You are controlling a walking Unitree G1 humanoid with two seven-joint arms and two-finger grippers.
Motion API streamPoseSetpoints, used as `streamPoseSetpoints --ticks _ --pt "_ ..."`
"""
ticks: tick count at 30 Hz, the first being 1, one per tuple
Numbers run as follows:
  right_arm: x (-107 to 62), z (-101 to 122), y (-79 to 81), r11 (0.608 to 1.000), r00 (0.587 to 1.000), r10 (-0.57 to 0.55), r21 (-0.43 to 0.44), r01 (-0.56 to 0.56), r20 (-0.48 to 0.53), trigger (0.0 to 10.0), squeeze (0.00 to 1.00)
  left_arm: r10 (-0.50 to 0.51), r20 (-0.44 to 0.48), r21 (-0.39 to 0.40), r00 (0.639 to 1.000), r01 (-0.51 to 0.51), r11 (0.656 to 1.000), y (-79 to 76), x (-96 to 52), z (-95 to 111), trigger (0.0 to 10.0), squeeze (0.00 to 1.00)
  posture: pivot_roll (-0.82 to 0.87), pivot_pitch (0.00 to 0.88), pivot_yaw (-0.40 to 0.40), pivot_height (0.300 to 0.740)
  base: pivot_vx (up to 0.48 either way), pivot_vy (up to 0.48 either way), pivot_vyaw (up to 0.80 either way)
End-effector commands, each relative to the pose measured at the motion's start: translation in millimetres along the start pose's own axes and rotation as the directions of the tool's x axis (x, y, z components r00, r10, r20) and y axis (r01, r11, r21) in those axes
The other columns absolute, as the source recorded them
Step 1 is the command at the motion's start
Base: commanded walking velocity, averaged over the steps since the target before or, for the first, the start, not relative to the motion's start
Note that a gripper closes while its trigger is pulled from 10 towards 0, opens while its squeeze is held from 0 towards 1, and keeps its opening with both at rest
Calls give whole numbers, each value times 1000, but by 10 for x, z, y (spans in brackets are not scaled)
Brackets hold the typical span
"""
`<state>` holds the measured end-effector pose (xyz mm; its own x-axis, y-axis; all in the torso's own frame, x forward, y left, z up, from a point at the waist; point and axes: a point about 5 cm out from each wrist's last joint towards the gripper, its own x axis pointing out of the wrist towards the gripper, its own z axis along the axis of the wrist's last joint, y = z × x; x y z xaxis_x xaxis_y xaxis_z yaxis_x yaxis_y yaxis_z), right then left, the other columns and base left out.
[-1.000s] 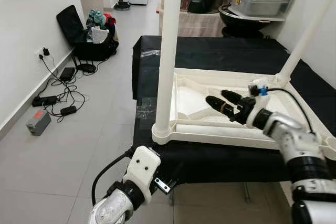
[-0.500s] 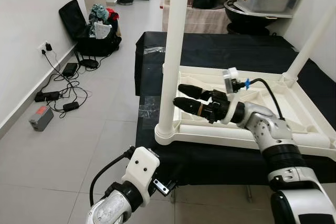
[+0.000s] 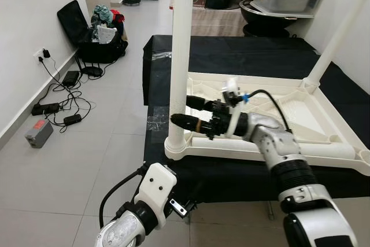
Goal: Building children table
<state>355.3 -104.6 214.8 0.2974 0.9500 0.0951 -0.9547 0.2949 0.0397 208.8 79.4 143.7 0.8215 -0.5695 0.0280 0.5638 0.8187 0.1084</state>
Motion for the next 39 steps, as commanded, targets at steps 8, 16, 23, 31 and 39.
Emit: streamPoseSetpoints --ticks 8,16,23,31,39 --pt "184 61 7 999 1000 -14 -42 14 1 10000 0 -15 -12 -6 1000 15 1000 -29 -14 -7 10000 0 131 88 -79 740 0 0 0" --pt "382 100 -13 993 994 -104 -49 105 31 2980 0 -6 -10 -6 1000 6 1000 -26 -6 2 10000 0 130 95 -81 740 0 0 0" --pt "380 91 -81 976 977 -211 -55 213 38 0 0 60 1 -31 998 -60 998 64 1 21 10000 0 123 100 -83 740 0 0 0" --pt "168 65 -354 788 790 -613 -59 613 27 0 0 180 8 8 984 -180 984 290 30 25 10000 0 120 101 -85 740 0 0 0" --pt "-289 -144 -476 111 113 -993 64 992 -24 0 0 162 2 39 987 -162 986 267 44 7 10000 0 116 102 -79 740 0 0 0"
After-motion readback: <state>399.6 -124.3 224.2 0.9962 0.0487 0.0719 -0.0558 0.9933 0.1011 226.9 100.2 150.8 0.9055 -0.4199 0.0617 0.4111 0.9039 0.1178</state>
